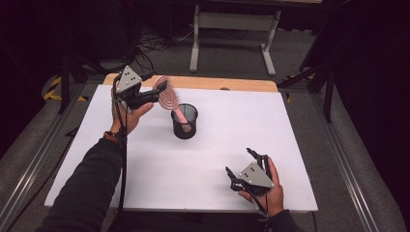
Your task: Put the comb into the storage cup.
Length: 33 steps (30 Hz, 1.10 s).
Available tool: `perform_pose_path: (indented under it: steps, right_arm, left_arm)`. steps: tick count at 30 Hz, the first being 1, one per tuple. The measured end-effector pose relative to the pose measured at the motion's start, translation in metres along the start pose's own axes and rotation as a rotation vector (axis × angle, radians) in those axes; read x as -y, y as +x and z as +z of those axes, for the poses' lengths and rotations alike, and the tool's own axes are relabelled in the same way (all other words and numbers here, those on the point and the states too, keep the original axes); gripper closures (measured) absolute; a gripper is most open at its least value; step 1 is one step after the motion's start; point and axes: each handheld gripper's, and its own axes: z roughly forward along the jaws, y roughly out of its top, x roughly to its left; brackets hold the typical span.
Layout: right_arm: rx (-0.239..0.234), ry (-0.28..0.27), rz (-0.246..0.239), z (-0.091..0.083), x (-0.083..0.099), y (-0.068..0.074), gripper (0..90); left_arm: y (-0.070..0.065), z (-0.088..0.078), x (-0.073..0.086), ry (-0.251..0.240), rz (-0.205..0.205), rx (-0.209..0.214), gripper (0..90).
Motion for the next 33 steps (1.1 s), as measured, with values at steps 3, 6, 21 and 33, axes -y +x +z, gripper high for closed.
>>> perform_pose_path:
  steps: [3, 6, 21, 33]
  right_arm:
    - [0.0, 0.001, 0.0, 0.0002, 0.0, 0.0002, 12.1]
    - [0.012, -0.005, 0.0, -0.0006, -0.0004, 0.0003, 12.4]
    - [0.001, -0.003, 0.015, -0.0005, -0.0004, -0.0006, 12.5]
    - [-0.003, -0.011, 0.03, -0.0009, -0.0006, -0.0019, 12.5]
  left_arm:
    - [-0.0018, -0.0011, -0.0012, 0.0, 0.005, -0.003, 30.6]
    - [-0.0034, -0.002, -0.0023, -0.002, 0.004, 0.0, 28.4]
    - [-0.0092, -0.0004, -0.0013, 0.013, -0.029, 0.015, 15.0]
    - [-0.0102, -0.0026, 0.0025, 0.012, -0.019, 0.053, 4.7]
